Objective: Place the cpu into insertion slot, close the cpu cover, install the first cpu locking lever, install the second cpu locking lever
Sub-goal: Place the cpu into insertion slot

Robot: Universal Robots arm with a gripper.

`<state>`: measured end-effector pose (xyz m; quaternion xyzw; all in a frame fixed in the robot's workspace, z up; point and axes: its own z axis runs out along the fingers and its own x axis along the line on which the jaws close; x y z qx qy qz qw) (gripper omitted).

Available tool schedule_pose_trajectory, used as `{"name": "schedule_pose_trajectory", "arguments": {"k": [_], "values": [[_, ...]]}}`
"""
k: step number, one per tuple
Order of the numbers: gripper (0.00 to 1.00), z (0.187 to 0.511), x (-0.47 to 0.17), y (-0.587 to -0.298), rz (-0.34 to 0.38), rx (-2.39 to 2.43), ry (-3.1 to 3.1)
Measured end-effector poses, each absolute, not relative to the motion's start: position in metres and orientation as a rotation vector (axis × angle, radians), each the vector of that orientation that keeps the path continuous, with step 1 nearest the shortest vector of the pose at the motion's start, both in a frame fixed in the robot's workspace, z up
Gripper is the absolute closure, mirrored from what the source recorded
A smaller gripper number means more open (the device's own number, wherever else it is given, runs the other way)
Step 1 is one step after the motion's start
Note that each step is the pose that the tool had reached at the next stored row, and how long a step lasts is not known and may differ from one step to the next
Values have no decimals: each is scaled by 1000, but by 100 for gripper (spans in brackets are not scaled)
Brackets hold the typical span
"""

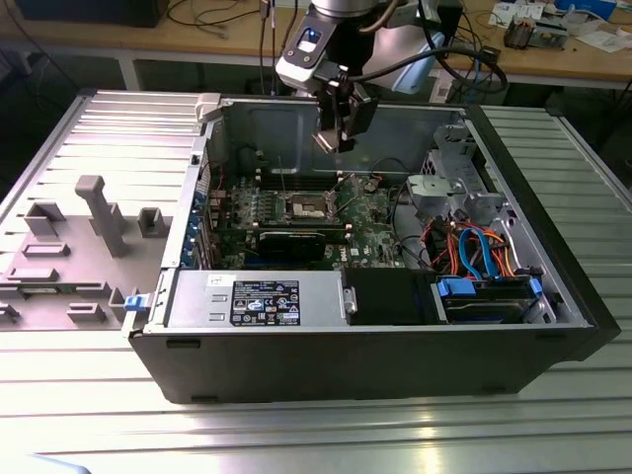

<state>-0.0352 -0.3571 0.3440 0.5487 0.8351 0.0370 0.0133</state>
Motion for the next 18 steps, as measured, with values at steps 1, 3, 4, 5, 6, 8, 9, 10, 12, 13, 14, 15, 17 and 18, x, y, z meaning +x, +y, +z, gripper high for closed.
{"name": "schedule_pose_trajectory", "arguments": {"k": [1,3,4,5,6,8,9,10,12,13,14,15,17,18], "values": [[46,344,-36,-357,115,1716,2597],[46,343,-37,-357,114,1724,2594],[46,343,-37,-357,112,1728,2592],[46,342,-37,-357,111,1733,2591],[46,341,-38,-357,107,1743,2587],[46,340,-38,-357,98,1762,2584],[46,339,-38,-357,92,1776,2581],[46,338,-38,-357,90,1781,2579],[46,338,-38,-357,90,1782,2579],[46,338,-38,-357,91,1782,2579],[46,338,-38,-357,90,1782,2579],[46,338,-38,-357,91,1782,2579],[46,338,-38,-357,91,1782,2579],[46,338,-38,-357,91,1782,2579]]}}
